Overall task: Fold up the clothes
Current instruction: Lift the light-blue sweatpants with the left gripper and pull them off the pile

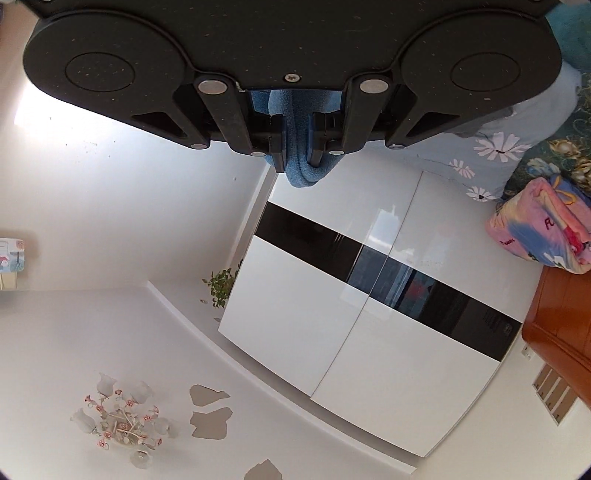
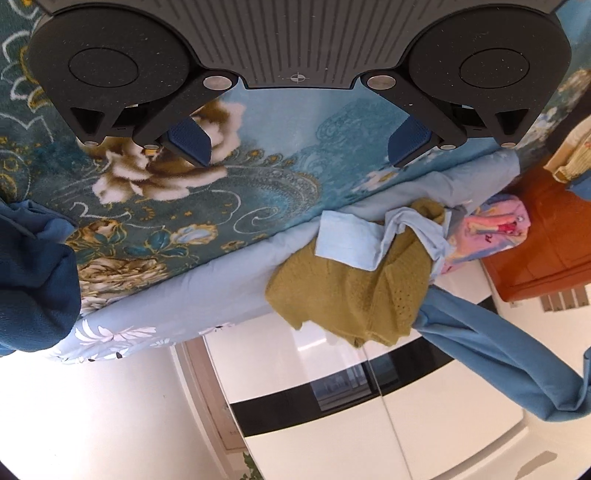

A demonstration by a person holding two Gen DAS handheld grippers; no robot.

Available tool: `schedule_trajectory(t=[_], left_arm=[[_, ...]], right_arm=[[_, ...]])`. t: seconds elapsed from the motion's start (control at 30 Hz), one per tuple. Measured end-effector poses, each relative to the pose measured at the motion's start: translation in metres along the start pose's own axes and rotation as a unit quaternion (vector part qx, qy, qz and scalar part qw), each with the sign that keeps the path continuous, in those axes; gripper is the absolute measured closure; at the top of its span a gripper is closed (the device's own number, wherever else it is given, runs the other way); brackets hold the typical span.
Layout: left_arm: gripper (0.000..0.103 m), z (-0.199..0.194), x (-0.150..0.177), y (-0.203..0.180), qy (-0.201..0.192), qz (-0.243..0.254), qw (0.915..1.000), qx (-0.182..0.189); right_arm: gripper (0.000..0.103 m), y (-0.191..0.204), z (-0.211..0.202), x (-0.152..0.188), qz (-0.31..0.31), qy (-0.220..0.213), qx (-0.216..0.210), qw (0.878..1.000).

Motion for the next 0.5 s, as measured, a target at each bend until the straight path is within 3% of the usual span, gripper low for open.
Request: schedule_trajectory(t=[0.13,0.27,0.4,0.5], left_arm=[[0.096,-0.071,0.015,0.018,0.021,0.003,0.9995,-0.023],[0.096,-0.137,0.046,0.053,0.048,-0.023,0.9959,-0.073],[0.096,-0.211,0.083,0.098,0.073,-0.073,0.9852,-0.136],[0.096,-0.268,0.099,0.131,0.048,-0.113,0.9758,-0.181]], right_arm=[[0.0,0.012,-0.025,0.002,-0.019,-0.001,-0.001,1.0],[0.0,0.022,-0.044,0.0,-0.046,-0.002,0.004,0.999],[0.0,0.029,-0.058,-0.002,-0.069,0.001,0.012,0.998],[0.0,0.033,-0.063,-0.004,-0.083,0.004,0.019,0.996]])
Point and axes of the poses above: each gripper's, at about its wrist camera, not at the fingertips, and z roughly the way its jaws point, y to its left, x to its underside, the point moved 10 cm from there along z, roughly the way its jaws point, and after that the axes turned 7 degrees about z, right-handed, at the moved point
